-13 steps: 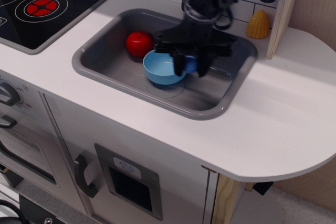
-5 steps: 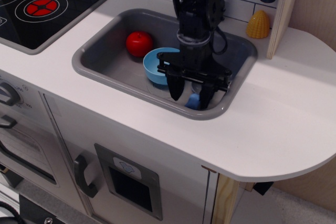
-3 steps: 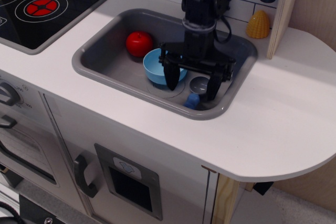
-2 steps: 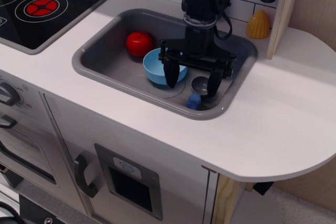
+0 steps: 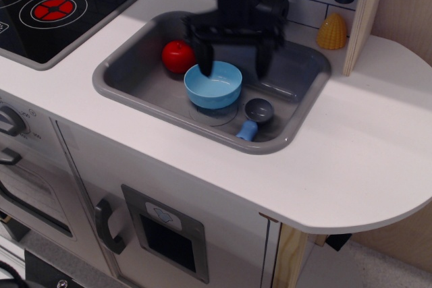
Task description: Take spoon out of bowl sink
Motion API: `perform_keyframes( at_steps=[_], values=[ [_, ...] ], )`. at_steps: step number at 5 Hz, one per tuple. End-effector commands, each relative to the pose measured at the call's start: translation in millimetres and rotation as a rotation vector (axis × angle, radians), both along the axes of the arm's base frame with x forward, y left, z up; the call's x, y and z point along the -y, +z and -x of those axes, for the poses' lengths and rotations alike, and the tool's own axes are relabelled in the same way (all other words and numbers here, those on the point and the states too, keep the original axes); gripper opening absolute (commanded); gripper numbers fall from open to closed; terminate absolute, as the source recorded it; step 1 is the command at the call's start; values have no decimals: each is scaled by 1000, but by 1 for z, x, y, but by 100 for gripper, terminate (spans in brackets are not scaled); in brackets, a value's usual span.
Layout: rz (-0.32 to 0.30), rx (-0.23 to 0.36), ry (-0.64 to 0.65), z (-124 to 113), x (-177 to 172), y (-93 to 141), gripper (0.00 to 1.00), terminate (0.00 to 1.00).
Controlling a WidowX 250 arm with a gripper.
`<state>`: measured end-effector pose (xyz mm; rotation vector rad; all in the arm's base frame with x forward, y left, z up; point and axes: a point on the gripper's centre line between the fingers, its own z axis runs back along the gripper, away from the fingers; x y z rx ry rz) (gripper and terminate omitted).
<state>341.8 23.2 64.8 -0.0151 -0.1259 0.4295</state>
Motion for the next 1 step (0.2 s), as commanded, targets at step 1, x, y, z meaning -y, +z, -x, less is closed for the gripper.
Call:
perform_keyframes(
  at_steps=[1],
  values=[
    [-6,71,9,-2,-6,23,100,100]
  ],
)
